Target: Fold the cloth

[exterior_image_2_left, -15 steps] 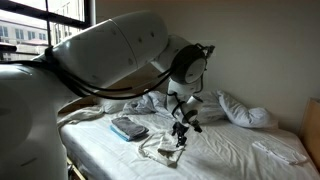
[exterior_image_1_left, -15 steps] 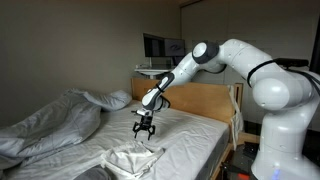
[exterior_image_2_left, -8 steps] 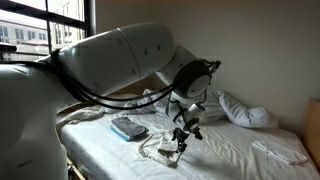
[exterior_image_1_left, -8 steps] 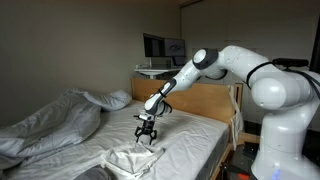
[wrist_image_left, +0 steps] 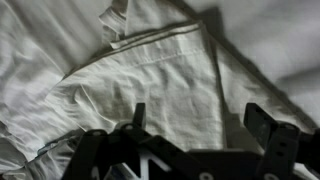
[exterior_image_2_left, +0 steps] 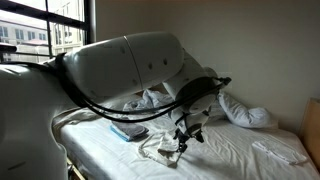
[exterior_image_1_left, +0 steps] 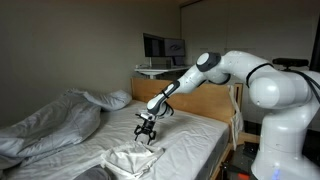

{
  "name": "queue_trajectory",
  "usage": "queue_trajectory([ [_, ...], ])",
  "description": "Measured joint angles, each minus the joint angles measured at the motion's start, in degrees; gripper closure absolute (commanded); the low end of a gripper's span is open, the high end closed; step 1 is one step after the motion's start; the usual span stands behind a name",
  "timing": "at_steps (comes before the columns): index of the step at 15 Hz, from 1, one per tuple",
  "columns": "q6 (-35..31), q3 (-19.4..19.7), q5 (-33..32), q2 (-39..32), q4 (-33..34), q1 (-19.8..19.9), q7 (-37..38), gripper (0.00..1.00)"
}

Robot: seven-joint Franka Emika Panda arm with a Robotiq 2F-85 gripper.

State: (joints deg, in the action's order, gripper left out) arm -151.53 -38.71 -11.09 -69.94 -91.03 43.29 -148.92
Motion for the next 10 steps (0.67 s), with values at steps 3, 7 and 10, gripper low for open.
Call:
queue_trajectory([
  [3, -0.8, -2.3, -1.4, -2.0, 0.1, 2.5, 0.0, 0.00],
  [7, -0.8, -2.7, -1.9, -3.5, 0.1, 3.4, 0.0, 0.00],
  [10, -1.5, -3.5, -1.9, -4.7, 0.2, 3.3, 0.0, 0.00],
])
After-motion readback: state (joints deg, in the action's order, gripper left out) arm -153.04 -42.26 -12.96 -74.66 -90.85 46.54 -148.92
